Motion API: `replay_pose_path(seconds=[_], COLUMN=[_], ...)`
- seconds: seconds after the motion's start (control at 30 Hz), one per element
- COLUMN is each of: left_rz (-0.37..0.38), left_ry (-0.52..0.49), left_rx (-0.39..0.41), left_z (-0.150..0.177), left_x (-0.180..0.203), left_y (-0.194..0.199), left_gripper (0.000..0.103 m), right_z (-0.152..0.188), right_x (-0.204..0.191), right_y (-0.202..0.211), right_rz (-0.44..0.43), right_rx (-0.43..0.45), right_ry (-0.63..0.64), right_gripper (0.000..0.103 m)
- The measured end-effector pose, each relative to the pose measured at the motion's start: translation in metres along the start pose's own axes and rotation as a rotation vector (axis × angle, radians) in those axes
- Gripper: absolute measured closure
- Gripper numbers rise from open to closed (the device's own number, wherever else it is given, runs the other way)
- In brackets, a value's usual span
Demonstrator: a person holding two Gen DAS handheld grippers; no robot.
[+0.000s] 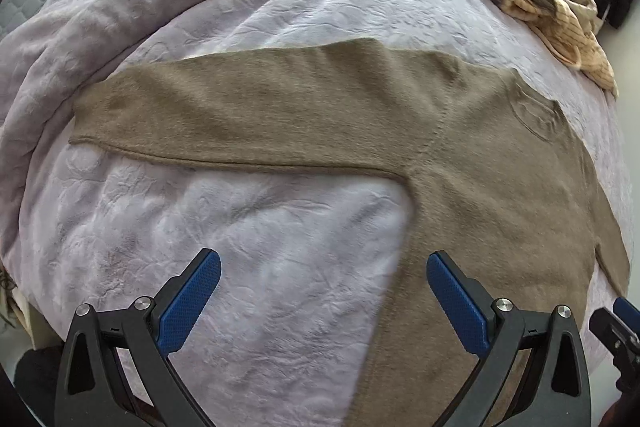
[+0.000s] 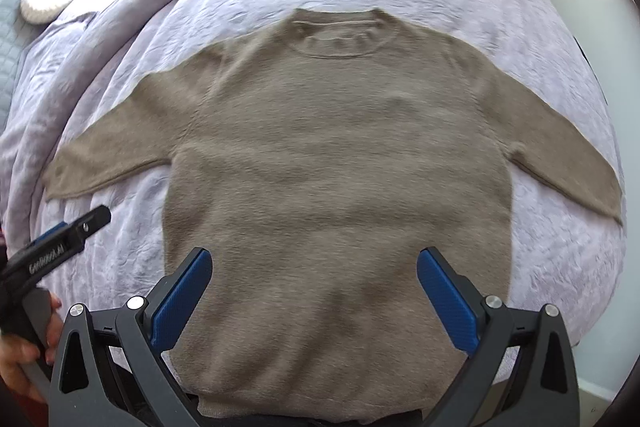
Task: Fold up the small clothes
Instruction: 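Move the left tool to a sweater sleeve cuff and close on it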
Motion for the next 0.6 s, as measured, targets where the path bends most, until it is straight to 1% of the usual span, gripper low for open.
replay_pose_path(seconds=[0.1, 0.17, 0.27, 0.3, 0.37, 0.47, 0.5, 0.53, 0.57, 0.6], left_rz=[0.025, 0.043, 0.004, 0.006, 0.053, 0.197, 0.226, 0.240, 0.245, 0.235], left_ry=[0.096, 0.184, 0.274, 0.302, 0.368, 0.495, 0.536, 0.577, 0.607, 0.634], left_rx=[0.029, 0.069, 0.130, 0.142, 0.153, 0.154, 0.153, 0.160, 0.173, 0.185], left_z=[-0.012, -0.020, -0.031, -0.034, -0.041, -0.048, -0.050, -0.050, -0.050, -0.050], left_x=[-0.042, -0.074, -0.119, -0.132, -0.155, -0.184, -0.190, -0.196, -0.200, -0.203], left_y=[-0.012, -0.020, -0.034, -0.040, -0.053, -0.075, -0.082, -0.086, -0.087, -0.088], left_gripper=[0.000, 0.000, 0.000, 0.000, 0.000, 0.000, 0.000, 0.000, 0.002, 0.013], right_z=[0.000, 0.003, 0.008, 0.010, 0.012, 0.013, 0.013, 0.012, 0.012, 0.012], right_x=[-0.021, -0.035, -0.051, -0.055, -0.061, -0.063, -0.063, -0.063, -0.062, -0.061], right_y=[-0.008, -0.013, -0.019, -0.021, -0.026, -0.029, -0.029, -0.030, -0.031, -0.031], right_rz=[-0.018, -0.032, -0.057, -0.061, -0.057, -0.054, -0.052, -0.050, -0.048, -0.046], right_rx=[-0.020, -0.034, -0.058, -0.065, -0.079, -0.095, -0.097, -0.099, -0.102, -0.105], right_ry=[0.058, 0.100, 0.153, 0.168, 0.190, 0.202, 0.203, 0.202, 0.200, 0.195], right_gripper=[0.001, 0.001, 0.001, 0.001, 0.001, 0.001, 0.001, 0.001, 0.001, 0.001])
Point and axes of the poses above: each gripper's, at about its wrist camera, not at the fingertips, and y roughly against the way its jaws point, x to its right, z to its underside, the point moved 2 cm from there along -y, roughly the way its jaws point, and after that the axes turned 2 degrees about -y, right-handed, at the moved point
